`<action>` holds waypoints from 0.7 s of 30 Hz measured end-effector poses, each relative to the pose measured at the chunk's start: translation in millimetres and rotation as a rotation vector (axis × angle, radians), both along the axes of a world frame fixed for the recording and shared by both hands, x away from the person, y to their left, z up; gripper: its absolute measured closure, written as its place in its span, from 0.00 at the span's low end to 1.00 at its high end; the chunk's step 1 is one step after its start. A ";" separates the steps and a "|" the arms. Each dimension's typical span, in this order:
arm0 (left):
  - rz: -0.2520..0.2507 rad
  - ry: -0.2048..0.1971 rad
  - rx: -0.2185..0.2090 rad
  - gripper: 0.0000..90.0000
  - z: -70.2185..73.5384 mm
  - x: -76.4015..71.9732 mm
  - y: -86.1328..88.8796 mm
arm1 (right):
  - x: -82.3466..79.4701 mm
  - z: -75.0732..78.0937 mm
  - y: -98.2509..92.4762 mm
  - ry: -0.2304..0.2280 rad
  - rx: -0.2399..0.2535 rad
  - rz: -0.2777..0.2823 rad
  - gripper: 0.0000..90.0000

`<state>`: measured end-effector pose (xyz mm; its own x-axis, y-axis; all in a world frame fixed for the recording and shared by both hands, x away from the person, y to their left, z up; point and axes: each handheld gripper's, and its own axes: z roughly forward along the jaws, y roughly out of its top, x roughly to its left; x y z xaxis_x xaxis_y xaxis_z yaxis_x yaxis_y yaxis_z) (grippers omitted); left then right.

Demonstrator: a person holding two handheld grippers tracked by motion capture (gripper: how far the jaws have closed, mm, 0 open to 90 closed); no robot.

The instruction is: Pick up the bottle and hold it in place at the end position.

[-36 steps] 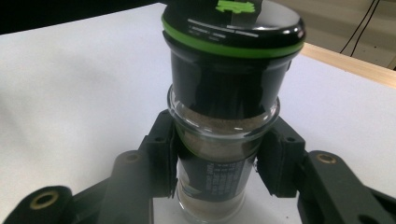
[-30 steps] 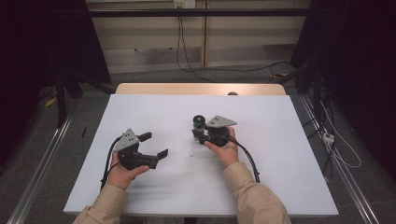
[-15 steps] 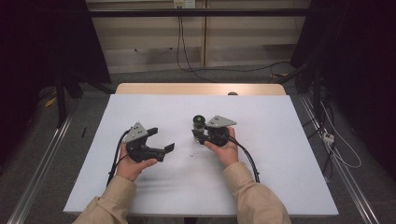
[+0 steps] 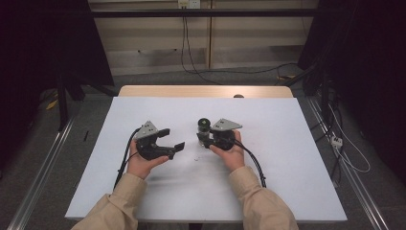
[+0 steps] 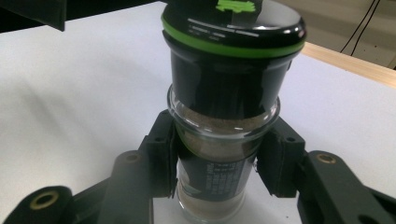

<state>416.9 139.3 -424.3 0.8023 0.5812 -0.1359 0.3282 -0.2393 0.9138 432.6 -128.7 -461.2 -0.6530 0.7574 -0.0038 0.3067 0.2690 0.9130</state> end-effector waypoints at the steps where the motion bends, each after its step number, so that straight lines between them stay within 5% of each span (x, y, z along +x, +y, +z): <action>1: -0.007 -0.007 -0.003 0.19 0.2 1.1 -0.9 | 0.0 0.0 0.0 0.000 0.000 0.000 0.59; 10: -0.022 -0.055 0.033 0.50 5.7 6.3 -10.1 | 0.0 0.3 0.3 0.000 -0.004 -0.002 0.59; 15: -0.058 -0.057 0.029 0.54 7.9 8.3 -15.3 | -0.1 0.3 0.4 0.001 -0.003 -0.003 0.59; 21: -0.041 -0.053 0.018 0.56 12.7 13.8 -19.4 | 0.0 0.2 0.5 0.000 -0.004 -0.003 0.59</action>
<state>430.8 119.9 -411.6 0.8314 0.5495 -0.0823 0.2691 -0.2687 0.9249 432.6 -128.2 -461.0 -0.6506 0.7594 -0.0071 0.3074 0.2718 0.9119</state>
